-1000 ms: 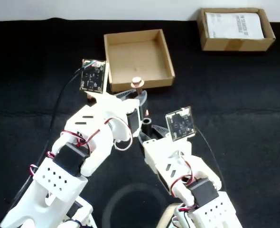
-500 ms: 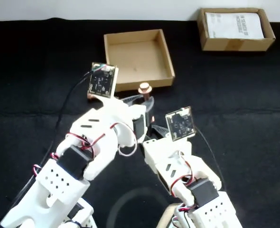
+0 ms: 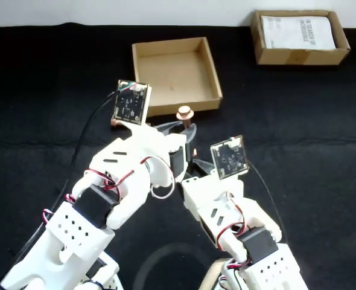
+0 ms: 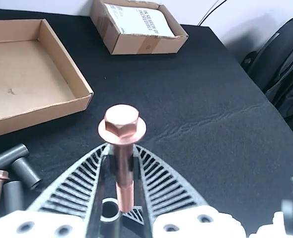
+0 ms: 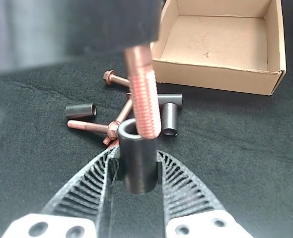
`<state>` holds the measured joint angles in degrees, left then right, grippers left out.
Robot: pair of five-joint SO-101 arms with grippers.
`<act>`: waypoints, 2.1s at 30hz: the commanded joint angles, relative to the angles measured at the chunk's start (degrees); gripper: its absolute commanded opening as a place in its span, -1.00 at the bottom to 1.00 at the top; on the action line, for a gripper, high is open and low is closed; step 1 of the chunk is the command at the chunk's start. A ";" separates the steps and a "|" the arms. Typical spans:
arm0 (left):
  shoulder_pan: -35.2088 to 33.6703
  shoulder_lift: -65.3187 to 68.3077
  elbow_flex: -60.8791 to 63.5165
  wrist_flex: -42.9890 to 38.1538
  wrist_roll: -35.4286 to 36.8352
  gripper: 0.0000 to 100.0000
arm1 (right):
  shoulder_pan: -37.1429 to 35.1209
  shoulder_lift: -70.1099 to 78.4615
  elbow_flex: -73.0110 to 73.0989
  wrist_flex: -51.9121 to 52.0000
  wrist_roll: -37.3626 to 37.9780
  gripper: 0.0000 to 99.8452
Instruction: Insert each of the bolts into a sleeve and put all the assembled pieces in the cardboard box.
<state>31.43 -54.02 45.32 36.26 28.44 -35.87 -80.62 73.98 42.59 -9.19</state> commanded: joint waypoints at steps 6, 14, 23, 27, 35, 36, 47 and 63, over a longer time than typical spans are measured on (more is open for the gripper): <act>-3.30 -0.22 -1.36 -0.18 -0.09 -0.98 | -0.04 -1.19 -0.66 -1.36 -0.18 -0.98; -2.77 -0.22 0.22 0.09 0.09 -0.98 | -0.04 -1.19 -0.75 -1.36 -0.09 -0.98; -2.68 -0.22 1.98 0.18 0.09 -0.98 | 3.82 -1.19 -0.84 -1.45 -0.09 -0.98; 0.04 -0.22 2.68 0.18 0.00 -0.98 | 3.65 -1.01 -0.84 -1.45 -0.09 -0.98; 5.76 0.31 3.30 -0.18 -5.10 -0.98 | -1.19 -0.92 -0.66 -1.45 0.00 -0.98; 5.85 0.31 3.30 -0.18 -5.45 -0.98 | -1.80 -0.92 -0.66 -1.45 0.00 -0.98; -0.40 0.13 5.05 0.09 -6.07 -0.97 | -1.98 -0.92 -0.84 -1.45 0.00 -0.98; -1.10 -0.22 4.18 12.22 -5.71 -0.56 | -1.89 -0.92 -0.84 -1.45 0.00 -0.98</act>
<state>30.29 -53.85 53.67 41.27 22.73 -37.45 -80.53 74.07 42.42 -9.27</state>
